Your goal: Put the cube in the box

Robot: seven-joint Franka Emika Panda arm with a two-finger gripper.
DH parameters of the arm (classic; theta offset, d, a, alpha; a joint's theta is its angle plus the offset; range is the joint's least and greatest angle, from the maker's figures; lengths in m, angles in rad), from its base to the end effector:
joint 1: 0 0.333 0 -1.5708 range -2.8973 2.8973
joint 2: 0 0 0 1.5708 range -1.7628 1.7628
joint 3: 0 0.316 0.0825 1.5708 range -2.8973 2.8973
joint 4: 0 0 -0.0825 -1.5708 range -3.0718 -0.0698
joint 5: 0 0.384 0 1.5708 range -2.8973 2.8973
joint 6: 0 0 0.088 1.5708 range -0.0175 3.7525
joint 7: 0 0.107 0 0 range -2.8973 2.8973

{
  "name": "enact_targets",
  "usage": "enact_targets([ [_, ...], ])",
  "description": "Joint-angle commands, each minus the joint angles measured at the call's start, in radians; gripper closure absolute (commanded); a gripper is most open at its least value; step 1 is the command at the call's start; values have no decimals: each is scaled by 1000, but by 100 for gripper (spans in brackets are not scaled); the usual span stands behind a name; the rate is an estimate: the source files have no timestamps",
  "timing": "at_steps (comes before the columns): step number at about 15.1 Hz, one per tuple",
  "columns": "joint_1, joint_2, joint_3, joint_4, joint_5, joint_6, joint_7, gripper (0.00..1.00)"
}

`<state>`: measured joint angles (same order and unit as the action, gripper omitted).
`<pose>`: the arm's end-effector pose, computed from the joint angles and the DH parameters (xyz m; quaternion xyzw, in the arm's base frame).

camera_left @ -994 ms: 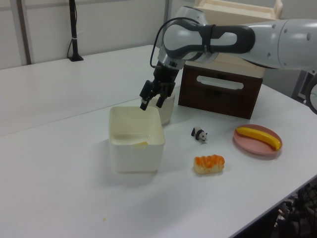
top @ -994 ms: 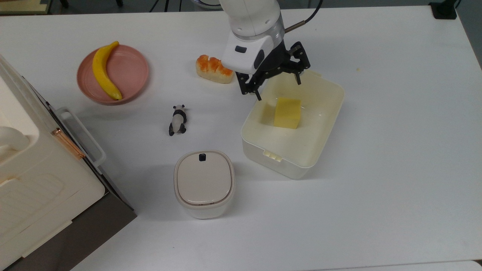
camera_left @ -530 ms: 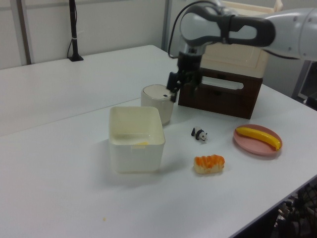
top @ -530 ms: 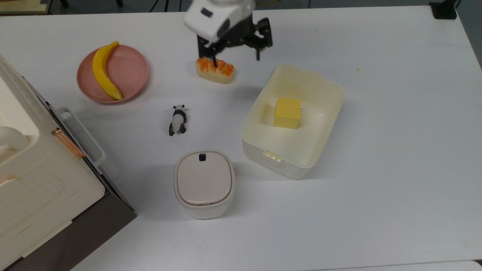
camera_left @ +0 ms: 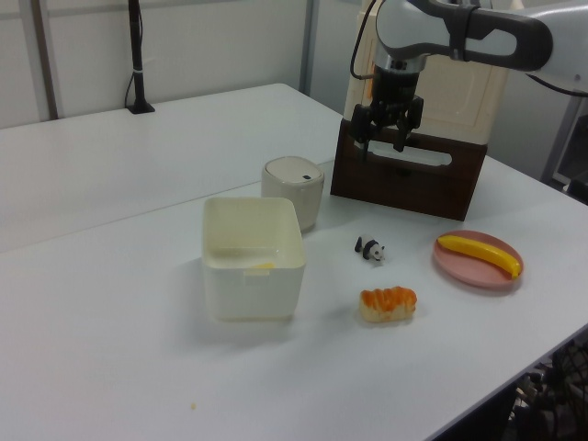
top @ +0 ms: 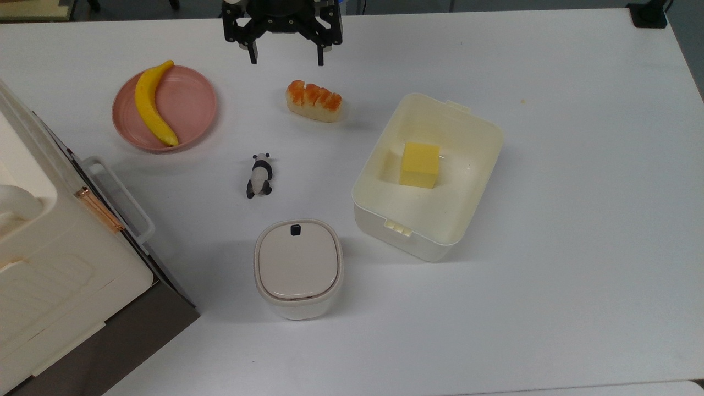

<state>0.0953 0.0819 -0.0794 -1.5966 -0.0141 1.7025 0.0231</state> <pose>0.5891 0.0098 0.5772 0.9999 -0.0026 0.0123 0.0100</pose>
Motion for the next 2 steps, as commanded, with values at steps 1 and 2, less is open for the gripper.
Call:
enact_targets([
  [1,11,-13,-3,-11,-4,-15,49,0],
  [2,11,-10,-3,-11,-3,-14,49,0],
])
